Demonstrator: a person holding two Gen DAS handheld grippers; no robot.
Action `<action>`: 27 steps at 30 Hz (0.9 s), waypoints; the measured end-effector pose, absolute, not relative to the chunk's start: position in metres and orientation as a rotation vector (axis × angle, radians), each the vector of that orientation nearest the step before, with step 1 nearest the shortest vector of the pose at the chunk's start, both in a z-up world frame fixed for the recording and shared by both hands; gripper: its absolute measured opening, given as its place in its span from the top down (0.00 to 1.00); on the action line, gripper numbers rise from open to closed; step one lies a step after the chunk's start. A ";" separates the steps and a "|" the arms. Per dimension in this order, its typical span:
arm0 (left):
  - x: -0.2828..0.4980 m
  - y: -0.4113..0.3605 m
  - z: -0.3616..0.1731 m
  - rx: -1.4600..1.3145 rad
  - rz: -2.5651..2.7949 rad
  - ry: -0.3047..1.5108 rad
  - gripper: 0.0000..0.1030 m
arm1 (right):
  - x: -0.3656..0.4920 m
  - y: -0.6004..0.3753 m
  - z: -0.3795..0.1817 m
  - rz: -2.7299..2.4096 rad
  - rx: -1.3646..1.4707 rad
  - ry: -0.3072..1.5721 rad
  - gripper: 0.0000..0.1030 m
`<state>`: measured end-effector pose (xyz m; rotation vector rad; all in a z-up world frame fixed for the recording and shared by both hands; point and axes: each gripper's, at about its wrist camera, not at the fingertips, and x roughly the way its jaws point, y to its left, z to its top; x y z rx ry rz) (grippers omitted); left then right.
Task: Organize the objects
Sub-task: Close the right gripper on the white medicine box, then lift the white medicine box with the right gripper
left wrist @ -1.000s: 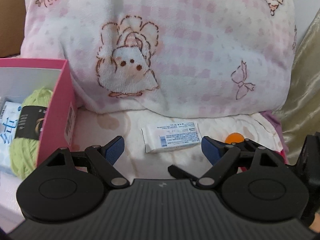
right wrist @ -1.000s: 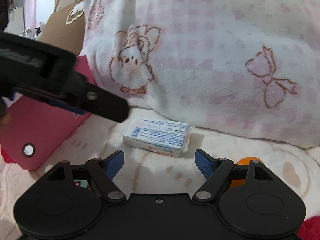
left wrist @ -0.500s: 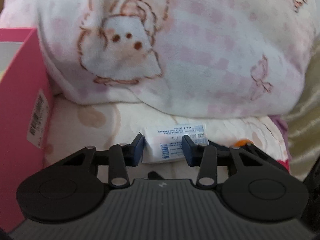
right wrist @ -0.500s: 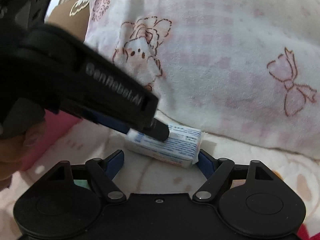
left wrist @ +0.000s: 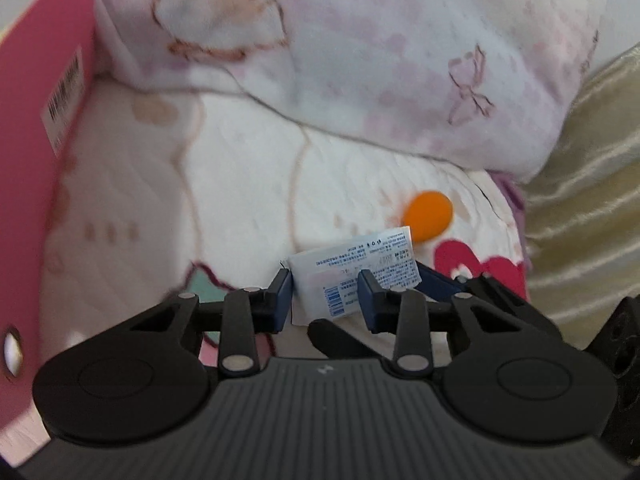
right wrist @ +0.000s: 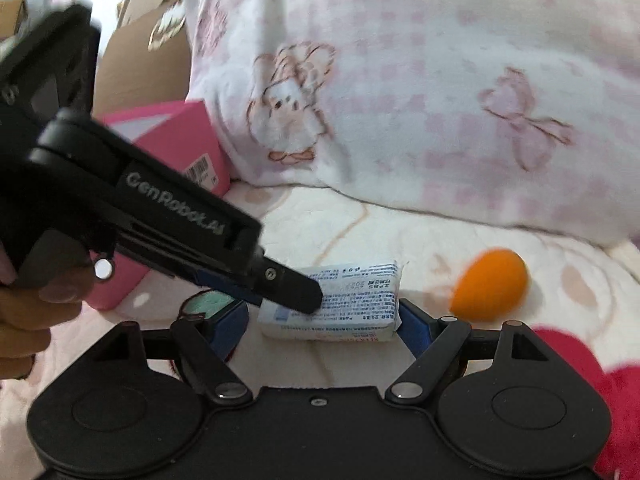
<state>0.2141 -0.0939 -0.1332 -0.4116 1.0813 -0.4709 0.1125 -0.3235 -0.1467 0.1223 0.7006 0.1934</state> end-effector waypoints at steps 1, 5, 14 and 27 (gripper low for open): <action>0.210 -0.097 -0.134 -0.403 -0.471 1.085 0.68 | 0.109 -0.325 -0.147 0.196 0.134 0.713 0.18; 0.195 -0.101 -0.134 -0.420 -0.483 1.105 0.68 | 0.086 -0.320 -0.148 0.194 0.097 0.721 0.18; 0.165 -0.117 -0.143 -0.416 -0.497 1.162 0.72 | 0.055 -0.332 -0.161 0.191 0.214 0.751 0.19; 0.146 -0.121 -0.153 -0.425 -0.420 1.053 0.75 | 0.050 -0.311 -0.174 0.147 -0.025 0.736 0.22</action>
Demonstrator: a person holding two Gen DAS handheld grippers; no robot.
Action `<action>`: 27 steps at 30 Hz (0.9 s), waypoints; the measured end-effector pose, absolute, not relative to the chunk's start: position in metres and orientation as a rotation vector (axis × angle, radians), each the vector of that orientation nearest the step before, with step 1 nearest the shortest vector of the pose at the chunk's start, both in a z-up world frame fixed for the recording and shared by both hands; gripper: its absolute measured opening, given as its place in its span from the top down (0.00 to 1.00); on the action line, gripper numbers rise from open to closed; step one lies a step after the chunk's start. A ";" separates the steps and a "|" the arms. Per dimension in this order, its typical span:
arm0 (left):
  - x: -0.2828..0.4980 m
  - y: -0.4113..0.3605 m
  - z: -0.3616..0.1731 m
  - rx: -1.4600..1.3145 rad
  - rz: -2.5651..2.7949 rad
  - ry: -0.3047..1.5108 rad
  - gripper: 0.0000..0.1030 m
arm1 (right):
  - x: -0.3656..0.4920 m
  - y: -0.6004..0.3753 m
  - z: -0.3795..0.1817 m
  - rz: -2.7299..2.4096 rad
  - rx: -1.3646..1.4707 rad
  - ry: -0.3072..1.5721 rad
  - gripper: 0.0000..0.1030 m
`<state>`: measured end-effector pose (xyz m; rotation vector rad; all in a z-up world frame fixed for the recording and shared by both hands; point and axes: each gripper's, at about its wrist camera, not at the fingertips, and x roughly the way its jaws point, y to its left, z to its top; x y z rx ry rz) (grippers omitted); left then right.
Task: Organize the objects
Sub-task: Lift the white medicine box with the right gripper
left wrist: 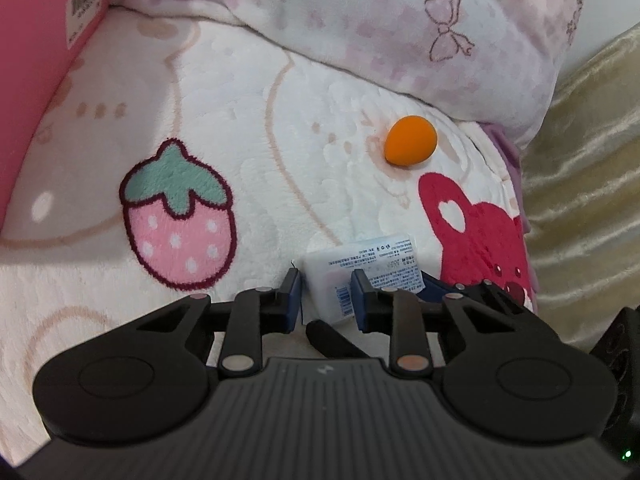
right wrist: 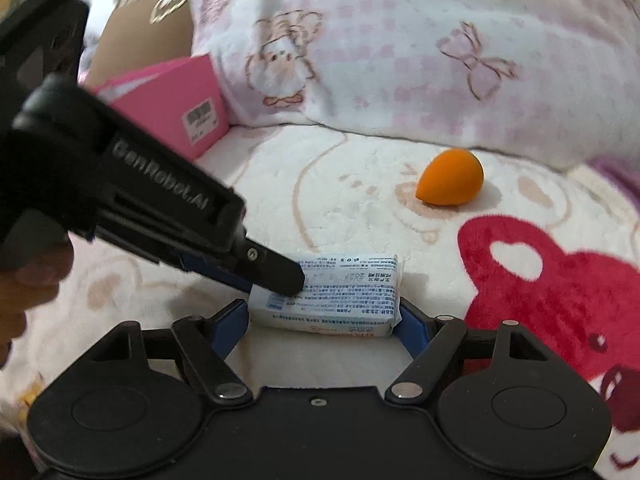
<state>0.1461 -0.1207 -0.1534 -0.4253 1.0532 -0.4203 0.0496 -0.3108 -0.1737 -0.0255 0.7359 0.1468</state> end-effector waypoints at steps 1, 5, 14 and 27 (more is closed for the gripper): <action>0.143 -0.121 -0.153 -0.421 -0.418 1.038 0.75 | 0.049 -0.312 -0.173 0.147 -0.025 0.730 0.22; 0.135 -0.126 -0.149 -0.397 -0.413 1.002 0.75 | 0.043 -0.314 -0.175 0.143 -0.016 0.708 0.23; 0.117 -0.123 -0.130 -0.352 -0.386 1.027 0.74 | 0.033 -0.310 -0.161 0.164 0.096 0.745 0.21; 0.097 -0.103 -0.113 -0.355 -0.384 1.120 0.71 | 0.016 -0.280 -0.140 0.162 0.115 0.776 0.20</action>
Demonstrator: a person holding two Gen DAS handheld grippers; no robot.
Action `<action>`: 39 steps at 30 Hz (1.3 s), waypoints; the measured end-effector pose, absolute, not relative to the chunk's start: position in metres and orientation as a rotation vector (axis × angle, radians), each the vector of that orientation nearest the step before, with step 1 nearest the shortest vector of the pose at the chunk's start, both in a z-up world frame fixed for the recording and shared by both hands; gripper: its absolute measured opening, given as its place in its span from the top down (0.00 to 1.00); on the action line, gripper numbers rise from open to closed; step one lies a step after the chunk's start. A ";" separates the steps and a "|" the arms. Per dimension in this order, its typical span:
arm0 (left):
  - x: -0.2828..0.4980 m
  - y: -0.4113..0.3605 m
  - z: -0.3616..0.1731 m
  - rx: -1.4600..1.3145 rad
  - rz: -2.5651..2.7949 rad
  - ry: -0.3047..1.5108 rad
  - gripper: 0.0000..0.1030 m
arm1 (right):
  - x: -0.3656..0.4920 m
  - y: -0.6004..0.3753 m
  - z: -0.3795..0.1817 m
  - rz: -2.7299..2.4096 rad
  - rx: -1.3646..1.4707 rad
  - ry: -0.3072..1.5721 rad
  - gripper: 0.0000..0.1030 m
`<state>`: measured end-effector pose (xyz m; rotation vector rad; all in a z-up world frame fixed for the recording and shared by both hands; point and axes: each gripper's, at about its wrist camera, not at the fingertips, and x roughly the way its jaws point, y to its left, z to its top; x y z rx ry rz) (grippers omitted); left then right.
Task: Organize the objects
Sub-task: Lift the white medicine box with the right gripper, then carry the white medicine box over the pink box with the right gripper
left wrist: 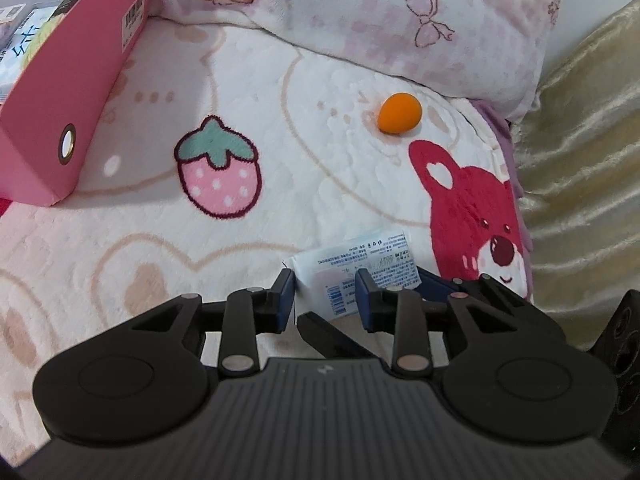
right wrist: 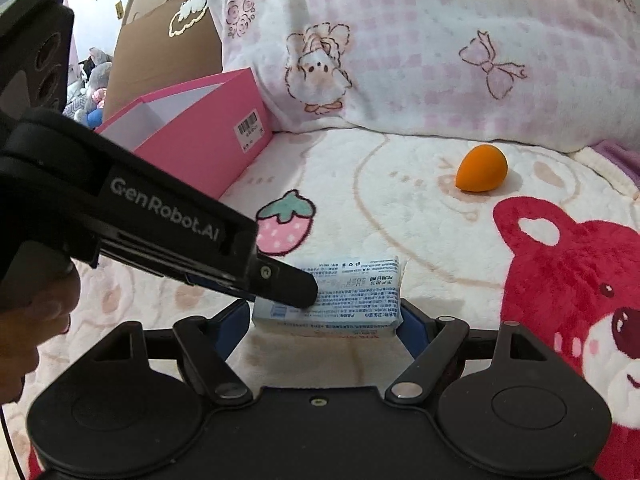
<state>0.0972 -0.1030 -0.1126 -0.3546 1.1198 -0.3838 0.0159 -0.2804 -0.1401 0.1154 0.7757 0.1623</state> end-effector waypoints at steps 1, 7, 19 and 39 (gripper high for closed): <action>0.097 -0.101 -0.112 -0.357 -0.383 1.124 0.71 | 0.015 -0.278 -0.138 0.162 0.116 0.779 0.19; 0.087 -0.097 -0.099 -0.291 -0.379 1.135 0.71 | 0.007 -0.274 -0.136 0.218 0.165 0.792 0.17; 0.076 -0.076 -0.083 -0.323 -0.366 1.134 0.71 | 0.005 -0.257 -0.122 0.256 0.171 0.786 0.14; 0.058 -0.028 -0.061 -0.367 -0.357 1.084 0.70 | 0.003 -0.219 -0.095 0.288 0.151 0.743 0.19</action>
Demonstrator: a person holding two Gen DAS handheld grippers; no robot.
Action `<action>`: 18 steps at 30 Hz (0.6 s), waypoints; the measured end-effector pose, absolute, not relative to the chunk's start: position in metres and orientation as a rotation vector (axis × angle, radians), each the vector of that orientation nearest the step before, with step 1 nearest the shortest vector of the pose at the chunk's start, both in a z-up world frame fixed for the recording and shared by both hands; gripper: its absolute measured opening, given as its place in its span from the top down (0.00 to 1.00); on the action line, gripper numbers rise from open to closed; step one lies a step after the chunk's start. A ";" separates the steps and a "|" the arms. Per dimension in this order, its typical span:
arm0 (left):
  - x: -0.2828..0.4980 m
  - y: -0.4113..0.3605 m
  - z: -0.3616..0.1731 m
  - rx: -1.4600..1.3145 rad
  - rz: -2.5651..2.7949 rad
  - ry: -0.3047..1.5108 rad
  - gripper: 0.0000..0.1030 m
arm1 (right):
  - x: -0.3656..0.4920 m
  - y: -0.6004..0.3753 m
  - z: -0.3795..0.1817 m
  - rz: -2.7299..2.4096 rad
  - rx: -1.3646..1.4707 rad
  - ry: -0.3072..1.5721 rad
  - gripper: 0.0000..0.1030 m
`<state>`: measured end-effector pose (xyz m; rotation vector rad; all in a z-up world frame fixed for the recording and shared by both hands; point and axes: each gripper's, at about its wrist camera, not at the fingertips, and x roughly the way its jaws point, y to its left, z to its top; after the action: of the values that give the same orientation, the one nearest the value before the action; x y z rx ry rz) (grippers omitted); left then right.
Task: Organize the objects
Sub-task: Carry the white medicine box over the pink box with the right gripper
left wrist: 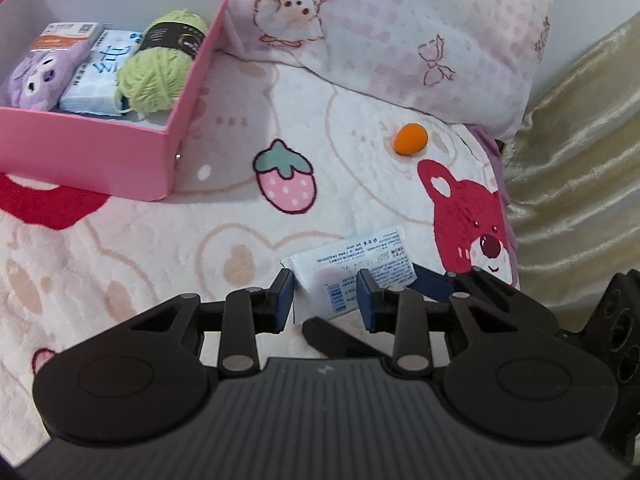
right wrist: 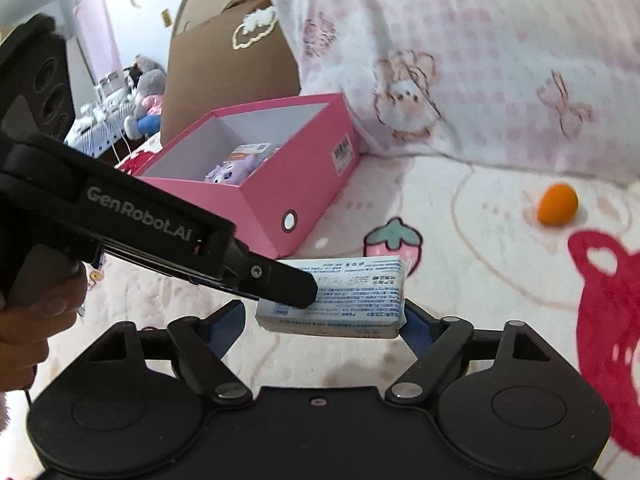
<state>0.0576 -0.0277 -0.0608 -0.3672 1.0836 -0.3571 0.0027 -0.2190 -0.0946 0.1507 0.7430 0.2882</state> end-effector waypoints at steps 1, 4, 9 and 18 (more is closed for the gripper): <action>0.057 -0.025 -0.059 -0.368 -0.352 1.079 0.70 | 0.003 -0.217 -0.092 0.292 0.151 0.740 0.19; 0.054 -0.015 -0.051 -0.375 -0.338 1.064 0.70 | 0.006 -0.207 -0.083 0.305 0.126 0.740 0.19; 0.051 0.003 -0.031 -0.373 -0.297 1.014 0.70 | 0.013 -0.186 -0.063 0.345 0.062 0.744 0.19; 0.055 0.051 -0.001 -0.396 -0.252 0.984 0.70 | 0.035 -0.156 -0.034 0.437 0.077 0.720 0.19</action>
<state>0.0554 0.0514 -0.0012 -0.3956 0.9842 -0.2520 0.0350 -0.1559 -0.0344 0.0773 0.7195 0.4369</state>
